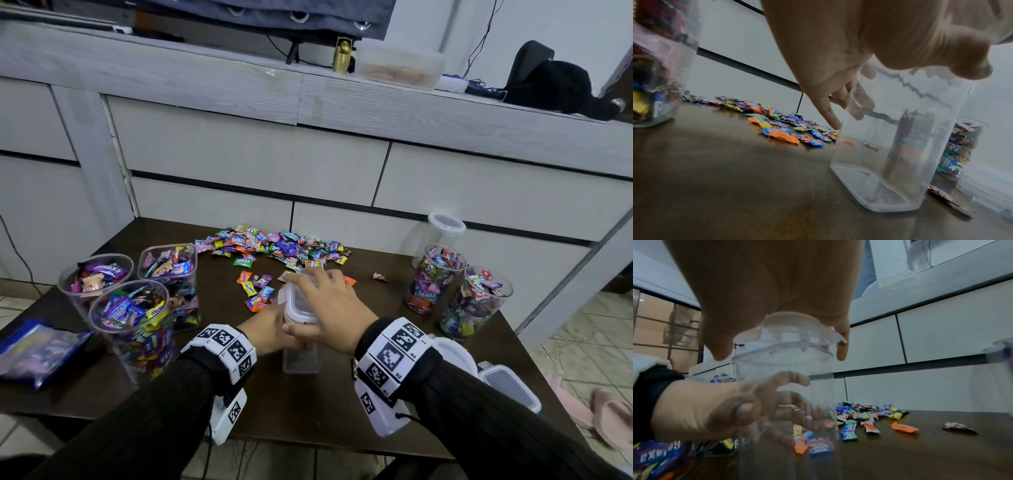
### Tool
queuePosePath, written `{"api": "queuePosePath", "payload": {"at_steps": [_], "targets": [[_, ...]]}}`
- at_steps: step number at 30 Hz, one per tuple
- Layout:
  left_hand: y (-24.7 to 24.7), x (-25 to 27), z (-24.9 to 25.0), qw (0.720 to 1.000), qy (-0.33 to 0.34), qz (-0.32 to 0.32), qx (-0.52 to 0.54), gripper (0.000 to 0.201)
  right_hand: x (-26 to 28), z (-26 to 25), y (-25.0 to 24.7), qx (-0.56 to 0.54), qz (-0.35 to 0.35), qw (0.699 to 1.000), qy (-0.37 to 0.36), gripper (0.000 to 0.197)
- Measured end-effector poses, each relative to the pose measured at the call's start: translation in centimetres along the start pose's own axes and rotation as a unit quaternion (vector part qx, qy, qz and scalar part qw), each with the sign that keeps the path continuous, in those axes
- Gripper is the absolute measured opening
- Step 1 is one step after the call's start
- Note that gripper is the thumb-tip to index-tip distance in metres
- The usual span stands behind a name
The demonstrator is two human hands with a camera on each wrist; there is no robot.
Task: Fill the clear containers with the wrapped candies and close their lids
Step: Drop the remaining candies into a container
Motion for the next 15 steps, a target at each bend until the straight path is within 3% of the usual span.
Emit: {"api": "queuePosePath", "payload": {"at_steps": [3, 7, 10, 15], "targets": [[0.0, 0.0, -0.1, 0.998, 0.002, 0.001, 0.069, 0.096, 1.1, 1.3, -2.5, -0.022, 0.055, 0.998, 0.012, 0.083], [-0.1, 0.2, -0.5, 0.997, -0.02, -0.002, 0.074, 0.085, 4.7, 7.0, -5.8, 0.004, 0.078, 0.993, 0.088, 0.096], [0.0, 0.2, -0.6, 0.998, -0.026, -0.006, 0.065, 0.078, 9.2, 13.5, -6.9, 0.003, 0.079, 0.979, 0.19, 0.085], [0.1, 0.1, -0.6, 0.997, -0.024, -0.004, 0.073, 0.075, 16.9, 23.2, -6.2, 0.092, 0.006, 0.931, 0.352, 0.083]]}}
Point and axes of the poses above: each hand's wrist, its own x-axis away from the middle knuckle, its own y-axis out of the palm, z = x × y, the point moved 10 cm from there along -x, towards the middle knuckle, and after that the axes turned 8 degrees about -x, right-handed, at the moved point
